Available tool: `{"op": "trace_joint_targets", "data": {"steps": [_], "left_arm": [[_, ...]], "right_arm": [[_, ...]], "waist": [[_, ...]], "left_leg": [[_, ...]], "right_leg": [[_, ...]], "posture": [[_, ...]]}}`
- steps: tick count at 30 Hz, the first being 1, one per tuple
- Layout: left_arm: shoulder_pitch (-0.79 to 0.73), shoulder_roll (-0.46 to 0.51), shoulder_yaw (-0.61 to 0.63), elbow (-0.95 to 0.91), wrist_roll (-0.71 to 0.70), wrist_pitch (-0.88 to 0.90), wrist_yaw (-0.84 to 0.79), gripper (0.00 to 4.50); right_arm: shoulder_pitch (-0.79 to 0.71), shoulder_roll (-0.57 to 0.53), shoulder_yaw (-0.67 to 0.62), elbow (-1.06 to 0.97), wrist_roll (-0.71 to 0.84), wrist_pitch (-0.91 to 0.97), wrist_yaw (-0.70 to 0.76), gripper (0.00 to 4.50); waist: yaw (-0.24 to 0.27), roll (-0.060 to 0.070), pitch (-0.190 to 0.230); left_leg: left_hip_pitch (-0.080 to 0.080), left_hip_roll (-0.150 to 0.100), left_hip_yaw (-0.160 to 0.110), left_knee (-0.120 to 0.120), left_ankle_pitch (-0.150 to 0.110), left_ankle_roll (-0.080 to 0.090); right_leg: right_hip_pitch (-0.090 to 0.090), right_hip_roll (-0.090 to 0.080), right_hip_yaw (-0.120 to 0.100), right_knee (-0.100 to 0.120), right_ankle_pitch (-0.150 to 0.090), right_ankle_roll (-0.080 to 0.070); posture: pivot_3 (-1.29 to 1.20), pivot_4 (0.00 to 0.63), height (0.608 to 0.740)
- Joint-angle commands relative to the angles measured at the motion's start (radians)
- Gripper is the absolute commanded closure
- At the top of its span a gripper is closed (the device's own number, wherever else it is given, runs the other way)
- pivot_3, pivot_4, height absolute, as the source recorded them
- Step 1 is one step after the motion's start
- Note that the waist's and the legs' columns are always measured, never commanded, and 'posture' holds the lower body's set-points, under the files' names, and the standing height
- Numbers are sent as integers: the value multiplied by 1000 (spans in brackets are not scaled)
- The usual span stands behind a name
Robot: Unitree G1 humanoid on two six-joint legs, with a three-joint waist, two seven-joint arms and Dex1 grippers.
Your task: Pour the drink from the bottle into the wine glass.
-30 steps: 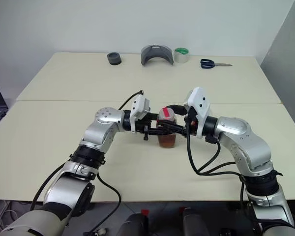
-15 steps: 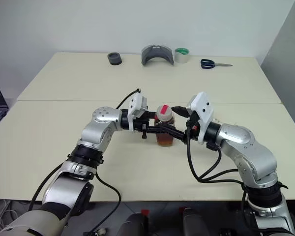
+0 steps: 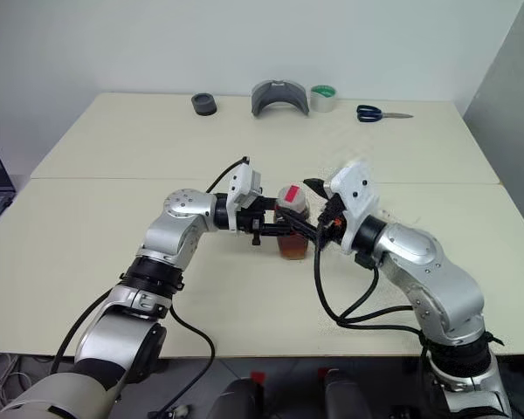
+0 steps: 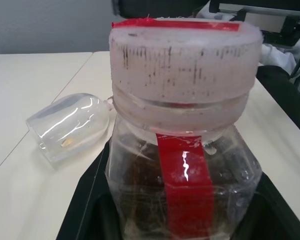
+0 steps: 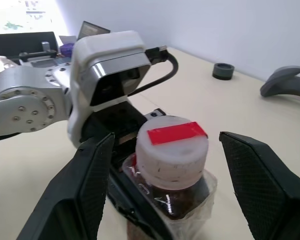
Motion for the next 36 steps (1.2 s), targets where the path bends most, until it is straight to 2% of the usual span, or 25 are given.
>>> {"op": "trace_joint_targets", "data": {"steps": [1,13,36], "left_arm": [[-43,0,30,-20,-22,-7,-2,2685],[-41,3,29,-20,-19,-9,-5,2685],[-38,2,28,-7,-17,-19,-4,2685]], "right_arm": [[-35,10,7,-20,-21,-9,-21,941],[-59,25,57,5,-82,-28,-29,941],[-6,-22,-46,-50,-45,44,-31,941]], "waist": [[0,0,0],[0,0,0],[0,0,0]], "left_leg": [[0,0,0,0,0,0],[0,0,0,0,0,0],[0,0,0,0,0,0]], "right_leg": [[0,0,0,0,0,0],[0,0,0,0,0,0],[0,0,0,-1,0,0]], "posture": [[0,150,740],[0,150,740],[0,150,740]]}}
